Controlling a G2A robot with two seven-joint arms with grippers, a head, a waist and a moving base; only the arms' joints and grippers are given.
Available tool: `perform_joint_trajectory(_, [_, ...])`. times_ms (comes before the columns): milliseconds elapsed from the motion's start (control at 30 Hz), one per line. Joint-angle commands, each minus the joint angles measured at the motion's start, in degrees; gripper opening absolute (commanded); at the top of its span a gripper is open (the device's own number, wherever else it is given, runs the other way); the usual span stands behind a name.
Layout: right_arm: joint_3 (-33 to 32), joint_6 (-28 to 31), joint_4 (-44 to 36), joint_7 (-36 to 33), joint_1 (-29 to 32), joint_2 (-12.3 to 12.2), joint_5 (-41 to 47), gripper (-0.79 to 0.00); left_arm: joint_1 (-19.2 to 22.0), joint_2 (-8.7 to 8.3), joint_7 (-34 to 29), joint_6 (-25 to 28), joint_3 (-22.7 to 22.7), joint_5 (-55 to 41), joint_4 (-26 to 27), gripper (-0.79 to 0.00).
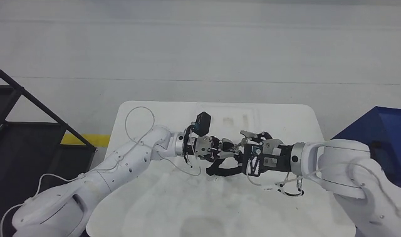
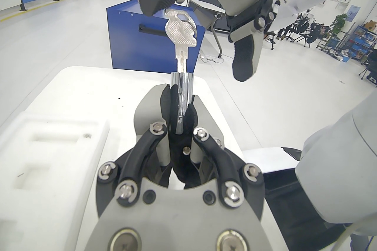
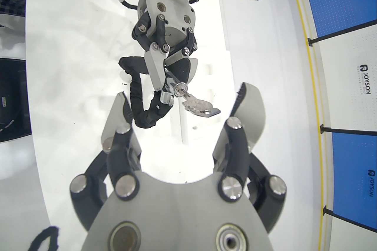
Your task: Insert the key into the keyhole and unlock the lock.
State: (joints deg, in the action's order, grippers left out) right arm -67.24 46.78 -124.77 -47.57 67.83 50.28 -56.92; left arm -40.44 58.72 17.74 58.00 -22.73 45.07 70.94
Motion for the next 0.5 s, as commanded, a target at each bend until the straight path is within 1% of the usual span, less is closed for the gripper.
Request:
perform_joint_trajectory(0, [0.1, 0.1, -0.1, 0.1, 0.0, 0.0, -0.4, -0.533, 0.1, -0.05, -0.1, 0.0, 0.2, -0.1, 0.0, -0.785])
perform_joint_trajectory(67, [0.1, 0.0, -0.1, 0.3, 0.0, -0.1, -0.8, -0.566, 0.2, -0.1, -0.1, 0.0, 0.4, -0.3, 0.0, -0.785])
perform_joint_trajectory(133, [0.2, -0.1, -0.1, 0.5, 0.1, -0.1, -1.2, -0.665, 0.4, -0.15, -0.1, 0.0, 0.6, -0.5, 0.0, -0.785])
perform_joint_trajectory(167, [0.2, -0.2, -0.1, 0.5, 0.1, -0.1, -1.4, -0.748, 0.5, -0.17, -0.1, 0.0, 0.7, -0.6, 0.0, -0.785])
perform_joint_trajectory(200, [0.2, -0.4, -0.2, 0.5, 0.1, -0.2, -1.5, -0.785, 0.5, -0.2, -0.1, 0.0, 0.8, -0.6, 0.0, -0.785])
perform_joint_trajectory(367, [0.4, -0.9, -0.2, 0.6, 0.2, -0.2, -1.6, -0.785, 0.8, -0.3, -0.1, 0.0, 1.3, -0.9, 0.1, -0.785])
perform_joint_trajectory(467, [0.2, -1.4, 0.0, 1.5, 0.2, -0.3, 0.1, -0.785, 1.0, -0.33, -0.1, 0.0, 1.6, -1.1, 0.2, -0.785])
